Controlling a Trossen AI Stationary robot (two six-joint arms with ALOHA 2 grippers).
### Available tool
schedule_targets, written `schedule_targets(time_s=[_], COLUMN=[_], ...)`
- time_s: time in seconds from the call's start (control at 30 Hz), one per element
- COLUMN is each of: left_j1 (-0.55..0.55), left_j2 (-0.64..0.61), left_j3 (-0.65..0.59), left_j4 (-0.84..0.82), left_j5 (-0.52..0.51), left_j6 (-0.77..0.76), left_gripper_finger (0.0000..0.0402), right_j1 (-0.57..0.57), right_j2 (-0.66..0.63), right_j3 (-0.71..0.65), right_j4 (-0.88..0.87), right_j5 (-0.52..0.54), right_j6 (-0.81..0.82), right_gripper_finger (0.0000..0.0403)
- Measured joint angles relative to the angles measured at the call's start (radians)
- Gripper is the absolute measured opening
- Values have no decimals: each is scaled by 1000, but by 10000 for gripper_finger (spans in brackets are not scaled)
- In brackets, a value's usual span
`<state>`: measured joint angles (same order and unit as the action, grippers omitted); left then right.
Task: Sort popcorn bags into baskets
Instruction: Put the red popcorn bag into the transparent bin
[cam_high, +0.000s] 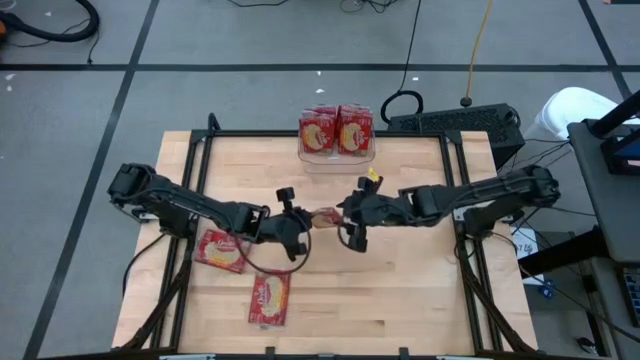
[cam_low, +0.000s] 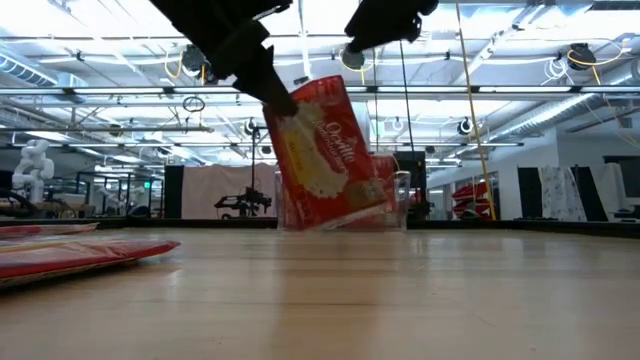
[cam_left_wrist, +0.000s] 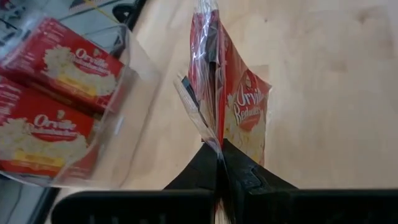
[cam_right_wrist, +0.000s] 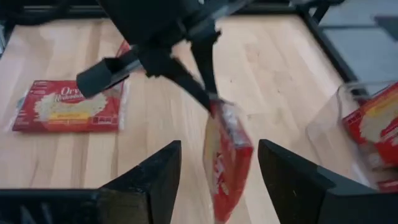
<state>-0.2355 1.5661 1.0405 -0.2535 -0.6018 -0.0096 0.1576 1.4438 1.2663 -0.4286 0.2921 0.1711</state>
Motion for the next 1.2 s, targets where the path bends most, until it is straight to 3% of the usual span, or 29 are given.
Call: schedule_targets(time_s=[0.27,0.4,0.67,1.0,1.2], left_j1=[55,89,149,159,160], left_j2=[-1,-1,-1,-1,-1], left_j3=[2,2,2,1,1], left_j4=[28,23,20,21,26], left_j5=[42,55,113,115,102], left_j6=[158,189,234,230,163], left_gripper_finger=[4,8,8,6,56], right_j1=[-89,-125,-168,-194,-194], right_j2=[39,59,129,198,201], right_j3=[0,0,0,-1,-1], right_j4=[1,16,53,34,35], right_j5=[-11,-75,-114,-115,-114], right_j6=[-78,-147,-197,-212,-243], right_gripper_finger=[221,223,199,109,33])
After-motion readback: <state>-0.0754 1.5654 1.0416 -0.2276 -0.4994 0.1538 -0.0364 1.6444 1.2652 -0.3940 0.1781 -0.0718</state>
